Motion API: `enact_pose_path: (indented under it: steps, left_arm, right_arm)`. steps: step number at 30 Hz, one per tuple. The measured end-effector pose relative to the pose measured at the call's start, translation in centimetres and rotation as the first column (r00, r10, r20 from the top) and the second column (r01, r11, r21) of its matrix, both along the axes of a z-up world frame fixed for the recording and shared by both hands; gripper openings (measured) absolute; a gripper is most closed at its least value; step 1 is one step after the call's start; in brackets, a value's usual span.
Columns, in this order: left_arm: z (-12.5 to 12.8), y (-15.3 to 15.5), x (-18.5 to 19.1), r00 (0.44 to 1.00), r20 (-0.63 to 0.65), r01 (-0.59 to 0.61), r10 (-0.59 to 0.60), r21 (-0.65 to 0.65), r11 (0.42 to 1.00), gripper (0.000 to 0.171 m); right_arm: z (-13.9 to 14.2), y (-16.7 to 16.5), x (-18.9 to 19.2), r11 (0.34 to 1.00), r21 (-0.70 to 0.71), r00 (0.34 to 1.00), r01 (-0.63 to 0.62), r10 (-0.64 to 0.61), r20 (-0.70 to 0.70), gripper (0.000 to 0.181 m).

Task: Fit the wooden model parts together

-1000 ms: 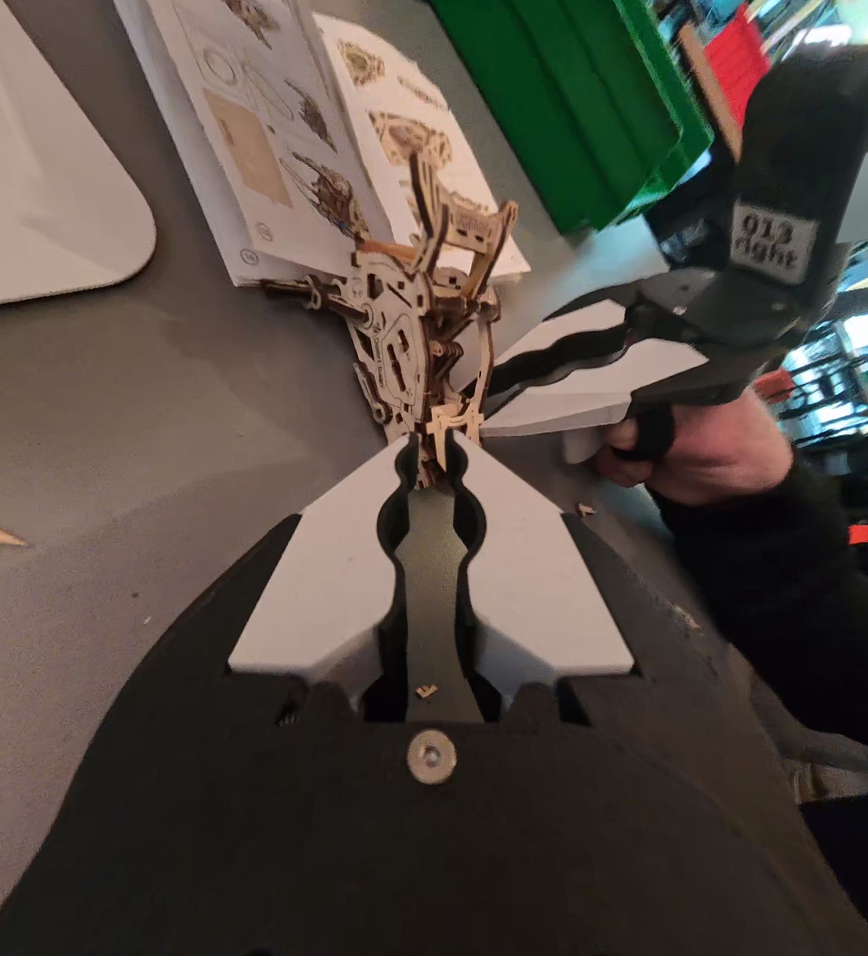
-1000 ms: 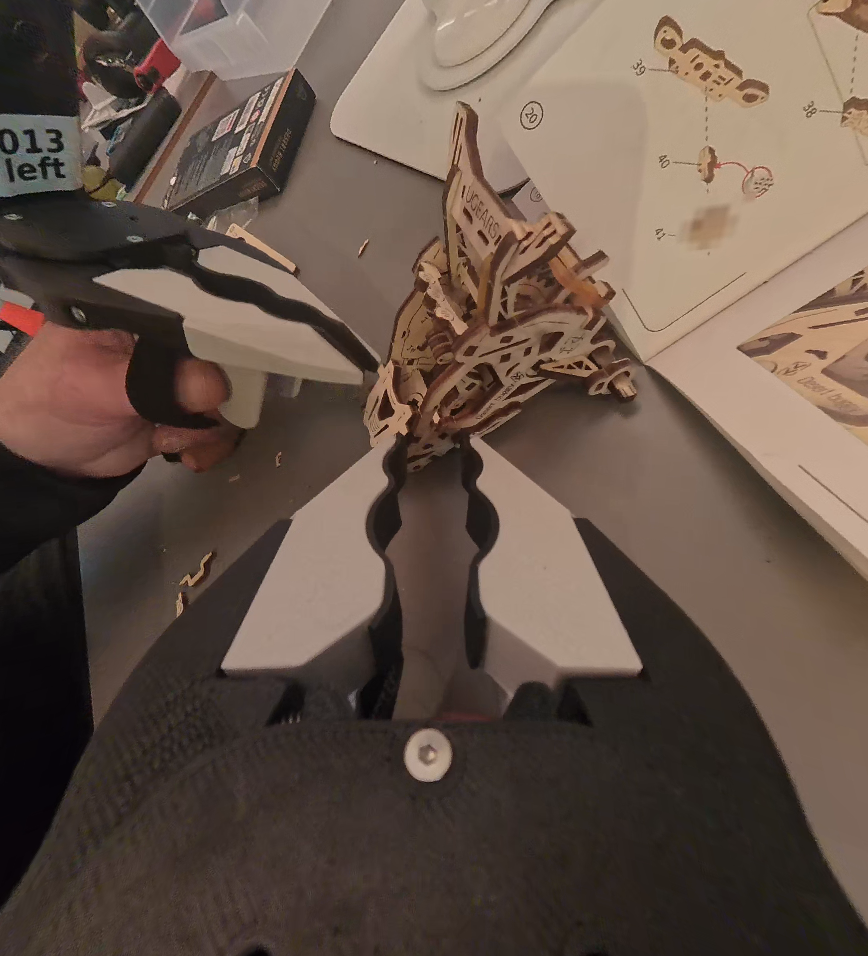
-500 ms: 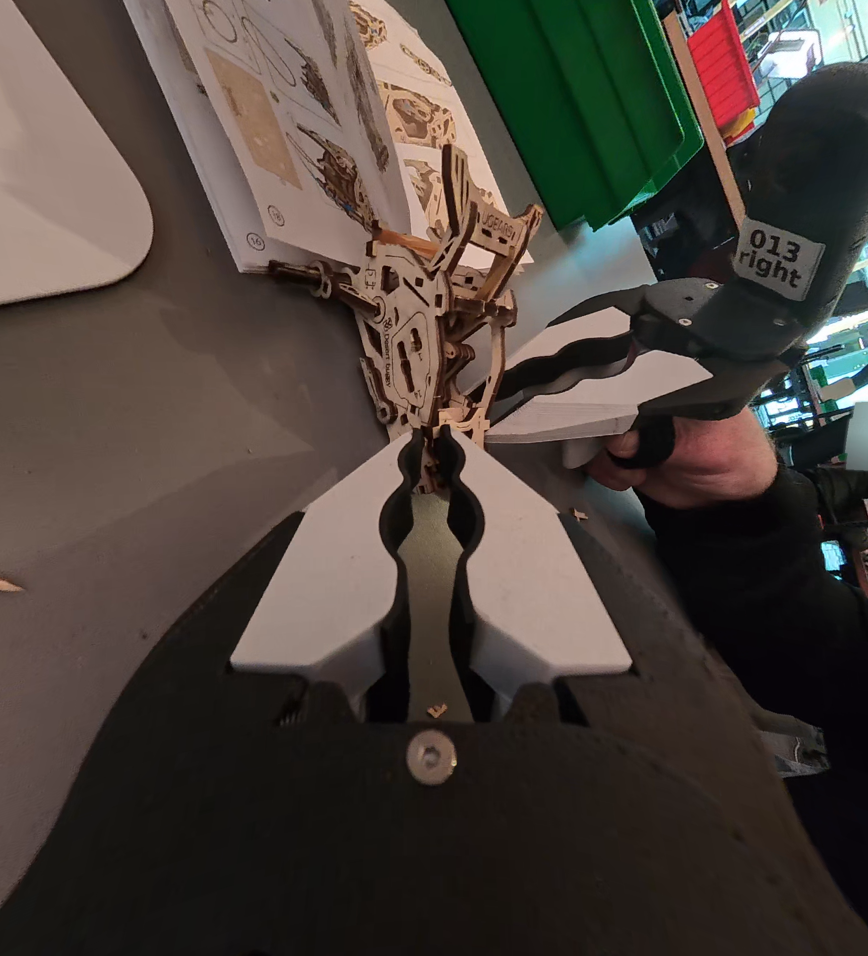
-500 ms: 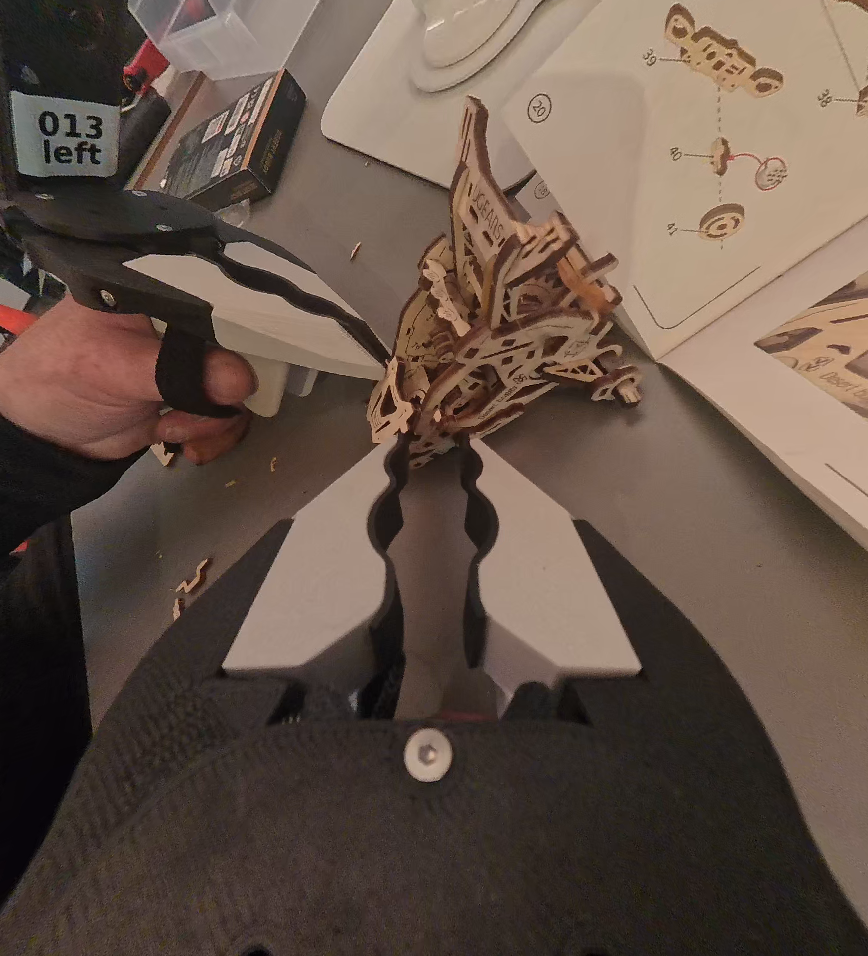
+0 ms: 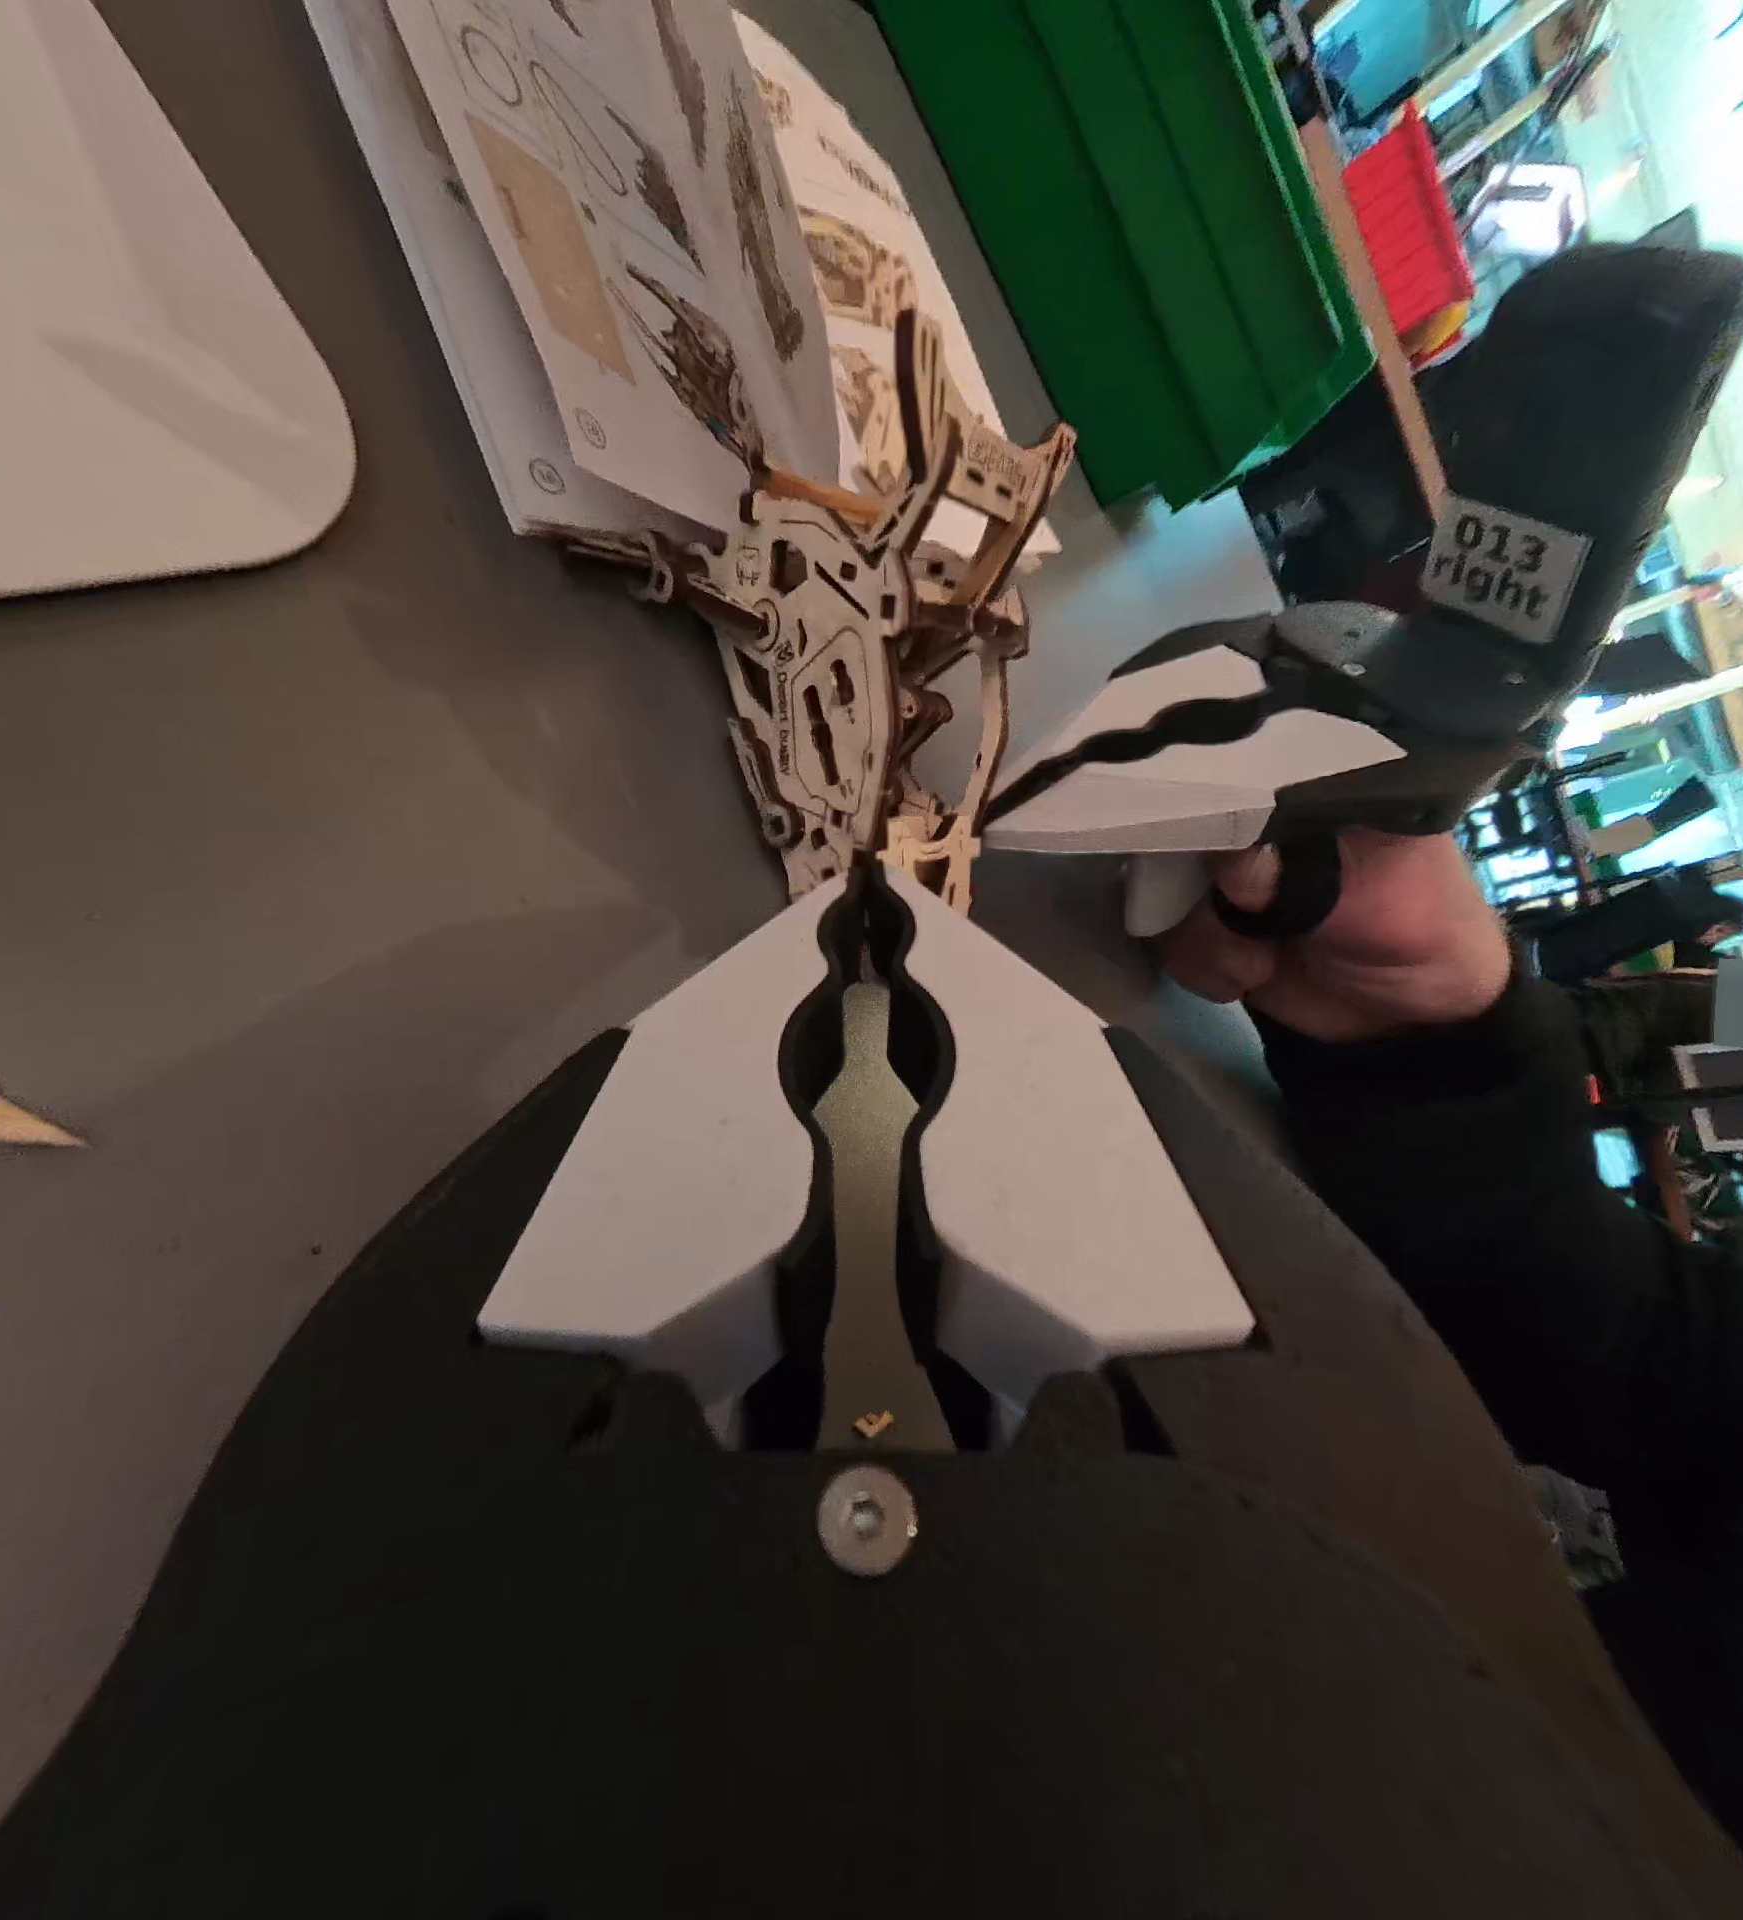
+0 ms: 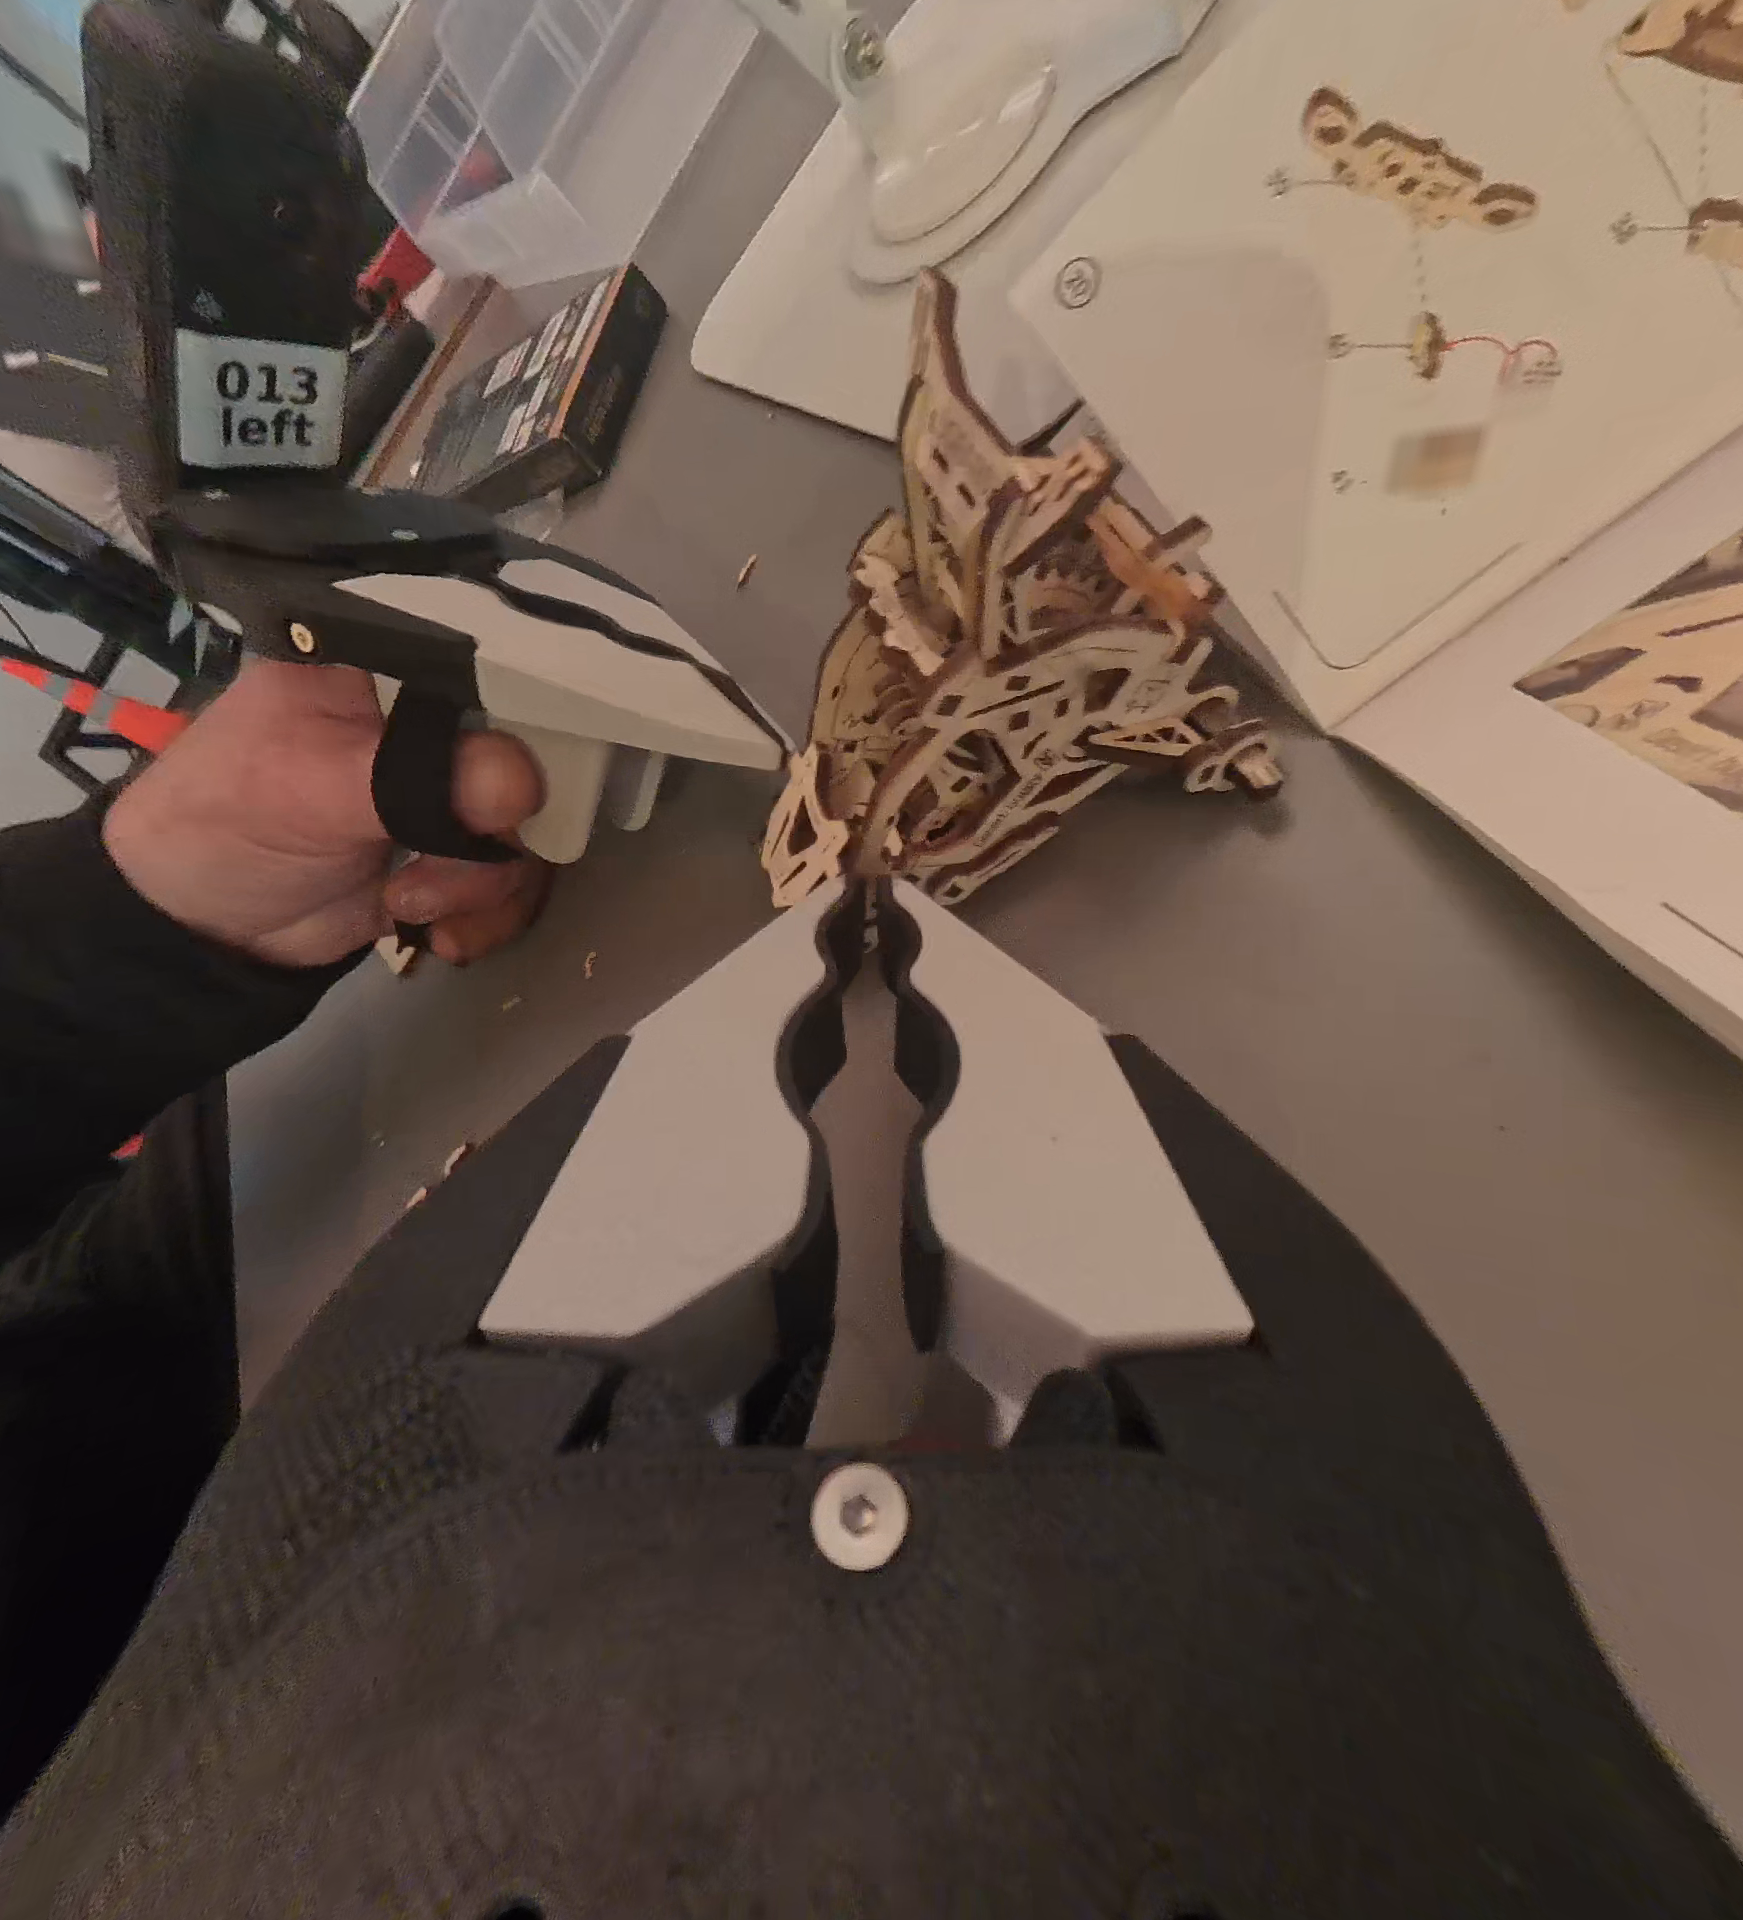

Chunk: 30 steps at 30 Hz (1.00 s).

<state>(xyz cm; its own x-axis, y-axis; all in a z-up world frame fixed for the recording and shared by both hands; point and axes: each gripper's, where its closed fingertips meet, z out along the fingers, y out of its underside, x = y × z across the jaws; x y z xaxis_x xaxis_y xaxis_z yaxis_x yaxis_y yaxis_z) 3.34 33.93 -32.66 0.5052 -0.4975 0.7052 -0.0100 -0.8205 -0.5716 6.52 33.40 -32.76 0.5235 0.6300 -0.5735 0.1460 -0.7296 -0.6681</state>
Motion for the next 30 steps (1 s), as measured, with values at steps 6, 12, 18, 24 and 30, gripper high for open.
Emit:
enact_pose_path:
  steps: [6, 12, 18, 24, 30]
  left_arm:
    - [0.2, -0.1, 0.2, 0.999, 0.027, 0.020, -0.020, -0.008, 1.000, 0.000]
    - [0.0, -0.3, 1.0, 0.998, 0.015, 0.069, -0.069, -0.017, 0.997, 0.000]
    - [0.0, -0.1, 1.1, 0.998, 0.010, 0.056, -0.056, -0.017, 0.998, 0.000]
    - [-0.2, 0.1, 1.2, 0.999, -0.024, 0.035, -0.035, 0.005, 0.999, 0.000]
    - [-0.3, 0.4, 1.3, 0.999, -0.037, 0.014, -0.013, 0.010, 1.000, 0.000]
  right_arm:
    - [-0.6, 0.1, -0.1, 1.000, -0.017, 0.999, -0.001, 0.001, 0.037, 0.019]
    - [-0.6, 0.6, 0.2, 0.999, -0.018, 0.999, 0.034, -0.034, 0.041, 0.023]
    - [-0.6, 0.8, 0.3, 0.999, -0.011, 0.998, 0.035, -0.035, 0.055, 0.023]
    - [-0.8, 0.9, 0.3, 1.000, -0.004, 0.997, 0.020, -0.019, 0.079, 0.022]
    - [-0.8, 1.2, 0.5, 0.999, -0.016, 0.997, 0.032, -0.030, 0.073, 0.022]
